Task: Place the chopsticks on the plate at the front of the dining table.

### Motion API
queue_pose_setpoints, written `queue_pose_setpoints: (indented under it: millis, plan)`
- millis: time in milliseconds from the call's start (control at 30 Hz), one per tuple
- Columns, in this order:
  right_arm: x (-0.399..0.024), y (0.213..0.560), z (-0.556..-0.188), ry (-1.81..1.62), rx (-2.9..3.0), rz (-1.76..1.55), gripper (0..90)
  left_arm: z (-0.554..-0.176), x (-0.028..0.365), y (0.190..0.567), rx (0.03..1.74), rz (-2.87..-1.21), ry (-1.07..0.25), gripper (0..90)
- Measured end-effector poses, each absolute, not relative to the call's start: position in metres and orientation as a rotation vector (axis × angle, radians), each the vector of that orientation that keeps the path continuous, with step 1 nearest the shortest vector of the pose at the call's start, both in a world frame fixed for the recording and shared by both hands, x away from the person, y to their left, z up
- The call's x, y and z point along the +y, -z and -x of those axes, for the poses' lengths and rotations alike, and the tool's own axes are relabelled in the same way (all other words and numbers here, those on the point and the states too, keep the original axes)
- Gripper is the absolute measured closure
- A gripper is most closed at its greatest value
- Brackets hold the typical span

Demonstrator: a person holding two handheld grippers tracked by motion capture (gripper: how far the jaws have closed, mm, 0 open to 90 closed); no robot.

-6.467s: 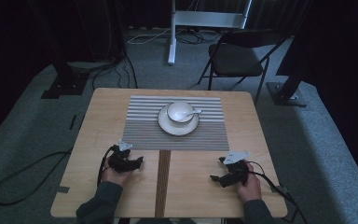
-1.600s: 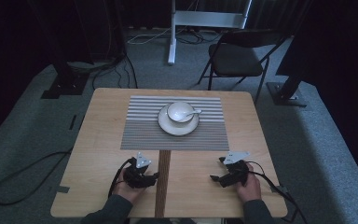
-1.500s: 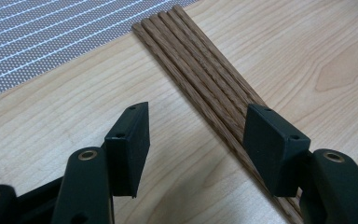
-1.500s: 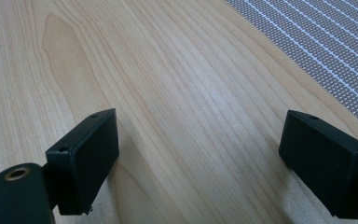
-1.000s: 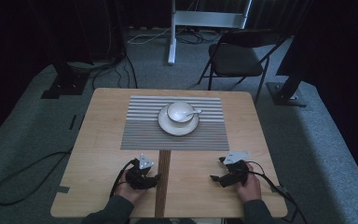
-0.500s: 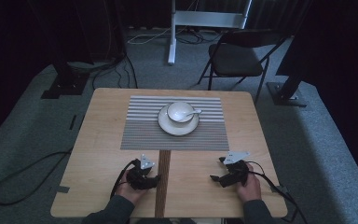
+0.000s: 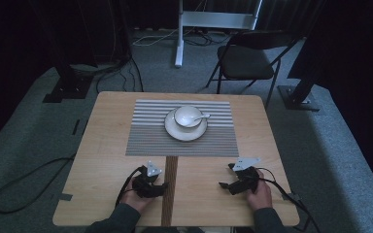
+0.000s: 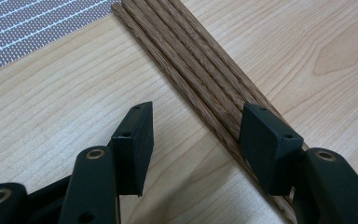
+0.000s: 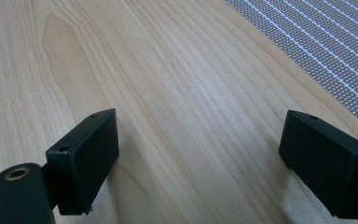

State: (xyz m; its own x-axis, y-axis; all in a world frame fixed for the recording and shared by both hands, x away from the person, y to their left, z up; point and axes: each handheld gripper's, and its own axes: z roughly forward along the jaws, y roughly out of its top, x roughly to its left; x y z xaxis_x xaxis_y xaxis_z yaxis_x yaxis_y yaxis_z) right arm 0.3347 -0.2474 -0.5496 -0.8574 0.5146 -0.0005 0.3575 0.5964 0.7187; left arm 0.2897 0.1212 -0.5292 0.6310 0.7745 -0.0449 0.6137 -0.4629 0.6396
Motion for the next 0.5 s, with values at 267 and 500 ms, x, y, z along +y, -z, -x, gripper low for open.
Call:
queue_pose_setpoints:
  millis: [267, 500]
  plan:
    - [-0.2474, 0.5496, -0.3347, -1.109, 2.616, -0.724, 11.4, -0.2892, 0.1220, 0.5294, 1.089, -2.227, -0.321, 46.4]
    - [-0.2475, 0.5496, -0.3347, -1.108, 2.616, -0.724, 11.4, -0.2891, 0.1225, 0.5301, 1.097, -2.231, -0.317, 46.8]
